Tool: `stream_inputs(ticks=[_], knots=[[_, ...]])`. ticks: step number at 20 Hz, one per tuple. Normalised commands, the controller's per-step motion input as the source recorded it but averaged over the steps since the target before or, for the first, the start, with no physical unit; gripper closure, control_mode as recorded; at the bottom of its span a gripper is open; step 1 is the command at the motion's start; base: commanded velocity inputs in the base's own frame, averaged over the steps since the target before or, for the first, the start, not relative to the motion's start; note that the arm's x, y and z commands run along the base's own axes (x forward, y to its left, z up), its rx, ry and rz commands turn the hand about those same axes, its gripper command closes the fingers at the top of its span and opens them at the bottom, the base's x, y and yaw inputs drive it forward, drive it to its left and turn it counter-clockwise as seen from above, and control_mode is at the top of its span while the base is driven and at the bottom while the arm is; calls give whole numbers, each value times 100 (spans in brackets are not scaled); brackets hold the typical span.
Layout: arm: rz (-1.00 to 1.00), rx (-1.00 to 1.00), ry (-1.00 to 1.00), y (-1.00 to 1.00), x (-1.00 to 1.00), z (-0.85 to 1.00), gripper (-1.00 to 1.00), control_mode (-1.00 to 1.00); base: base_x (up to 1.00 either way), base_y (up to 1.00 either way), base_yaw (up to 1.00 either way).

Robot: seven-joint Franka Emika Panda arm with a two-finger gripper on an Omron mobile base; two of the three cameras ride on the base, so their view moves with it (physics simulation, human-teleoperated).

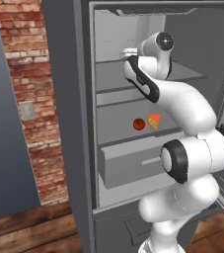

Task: Place the condiment bottle and condiment bottle from the counter to the top shelf of the fridge. If the existing items in the fridge are on the top shelf, move them to other shelves.

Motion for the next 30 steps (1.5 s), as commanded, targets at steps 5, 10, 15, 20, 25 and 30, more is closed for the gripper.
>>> stream_inputs(ticks=[5,10,15,20,25,30], knots=[[0,0,0,3,14,0,-100,-100,0,0,0],[0,0,0,4,7,0,-100,-100,0,0,0],[0,0,0,0,-44,0,-100,-100,0,0,0],[0,0,-7,-2,-100,0,-100,-100,0,0,0],[0,0,-9,-16,-100,2,-100,-100,0,0,0],[0,0,-1,-29,-100,0,-100,-100,0,0,0]])
